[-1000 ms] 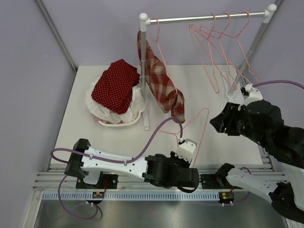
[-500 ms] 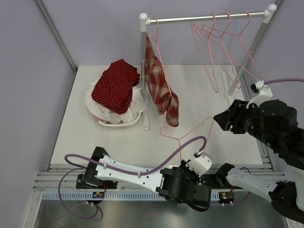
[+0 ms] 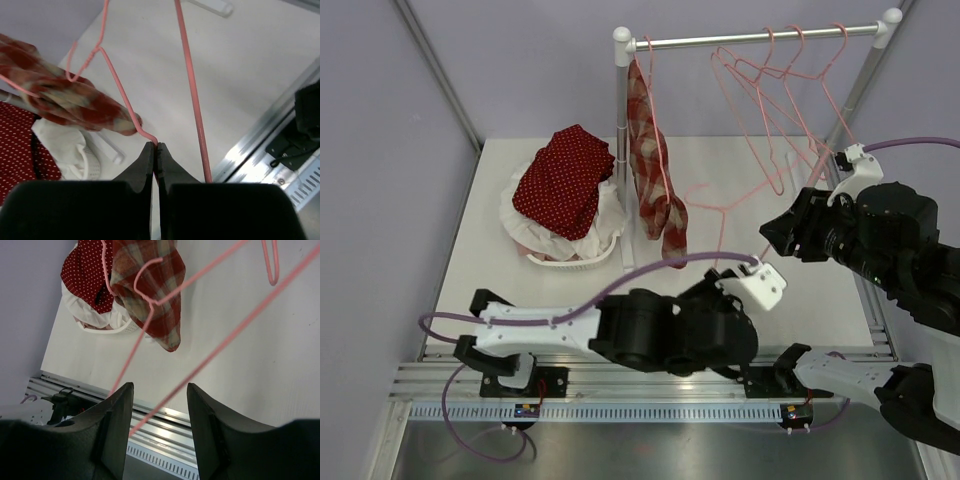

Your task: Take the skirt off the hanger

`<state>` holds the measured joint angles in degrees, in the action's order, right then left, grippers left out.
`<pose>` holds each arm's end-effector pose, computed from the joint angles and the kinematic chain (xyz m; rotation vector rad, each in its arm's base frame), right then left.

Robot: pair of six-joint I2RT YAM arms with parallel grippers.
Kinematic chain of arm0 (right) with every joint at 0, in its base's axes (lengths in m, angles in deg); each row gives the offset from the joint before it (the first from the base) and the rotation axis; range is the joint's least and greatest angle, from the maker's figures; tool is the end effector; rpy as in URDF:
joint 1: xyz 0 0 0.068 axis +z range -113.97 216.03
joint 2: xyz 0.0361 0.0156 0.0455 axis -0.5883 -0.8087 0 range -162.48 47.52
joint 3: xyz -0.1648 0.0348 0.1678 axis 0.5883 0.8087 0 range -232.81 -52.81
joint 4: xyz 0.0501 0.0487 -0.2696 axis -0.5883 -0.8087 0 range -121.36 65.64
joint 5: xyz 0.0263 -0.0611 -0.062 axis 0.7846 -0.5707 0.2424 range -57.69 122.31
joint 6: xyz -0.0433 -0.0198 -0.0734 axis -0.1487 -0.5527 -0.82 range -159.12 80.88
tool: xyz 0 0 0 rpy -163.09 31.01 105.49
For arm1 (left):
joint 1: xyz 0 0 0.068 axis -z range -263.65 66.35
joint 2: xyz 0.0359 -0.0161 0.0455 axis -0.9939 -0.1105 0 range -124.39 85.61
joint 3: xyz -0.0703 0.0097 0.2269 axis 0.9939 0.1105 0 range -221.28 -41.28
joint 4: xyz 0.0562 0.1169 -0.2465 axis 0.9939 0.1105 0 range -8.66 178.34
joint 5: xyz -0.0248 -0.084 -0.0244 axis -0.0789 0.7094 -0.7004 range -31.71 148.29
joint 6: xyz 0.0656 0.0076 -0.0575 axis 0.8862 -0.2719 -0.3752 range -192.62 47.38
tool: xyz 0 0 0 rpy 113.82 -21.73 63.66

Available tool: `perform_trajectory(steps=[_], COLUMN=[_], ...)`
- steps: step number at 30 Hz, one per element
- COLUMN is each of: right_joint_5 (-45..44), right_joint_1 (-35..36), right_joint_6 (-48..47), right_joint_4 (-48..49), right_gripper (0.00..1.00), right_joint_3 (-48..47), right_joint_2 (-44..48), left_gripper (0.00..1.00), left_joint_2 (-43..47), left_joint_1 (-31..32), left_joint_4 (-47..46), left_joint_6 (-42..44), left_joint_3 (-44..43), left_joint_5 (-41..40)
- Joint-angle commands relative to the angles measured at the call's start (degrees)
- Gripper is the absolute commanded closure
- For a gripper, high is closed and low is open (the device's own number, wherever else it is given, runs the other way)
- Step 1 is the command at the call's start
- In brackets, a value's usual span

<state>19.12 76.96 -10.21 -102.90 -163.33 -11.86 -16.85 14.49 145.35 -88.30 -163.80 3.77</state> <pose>0.1289 0.0882 0.4830 -0.0721 2.0753 0.5246 0.0085 -0.3866 0.3998 0.9602 1.7410 -0.1454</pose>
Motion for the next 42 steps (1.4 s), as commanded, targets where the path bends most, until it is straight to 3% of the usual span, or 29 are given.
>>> perform_trajectory(steps=[1,6,13,19,25,33,42], right_joint_5=[0.01,3.87,8.35,12.91,21.79,23.30,13.54], right_joint_1=[0.29,0.29,0.29,0.29,0.29,0.29,0.29], right_joint_6=[-1.66,-0.52,2.47,3.35,3.35,7.57,9.59], right_joint_4=[-3.19,-0.31,6.29,5.77,2.43,11.04,20.09], right_gripper=[0.46,0.46,0.50,0.50,0.37,0.37,0.37], right_joint_3=[-4.17,-0.85,8.83,1.82,-2.86,7.59,13.93], right_joint_2=[-1.35,-2.06,-0.57,-1.53,-1.71,2.24,3.39], left_gripper=[1.00,1.00,1.00,1.00,1.00,1.00,1.00], left_joint_2=[7.61,9.29,10.96,11.84,13.33,13.42,15.79], left_joint_1=[-2.78,-4.89,-5.07,-7.44,-9.64,-9.99,-9.64], left_joint_4=[-12.67,-15.92,-17.69,-16.81,-18.92,-20.68,-20.76], left_joint_6=[14.79,18.49,17.35,15.95,15.95,15.95,12.70], left_joint_3=[1.58,5.43,10.28,13.26,16.35,14.86,16.08], left_joint_5=[-3.48,-3.05,-3.92,-5.16,-5.07,-5.60,-4.01])
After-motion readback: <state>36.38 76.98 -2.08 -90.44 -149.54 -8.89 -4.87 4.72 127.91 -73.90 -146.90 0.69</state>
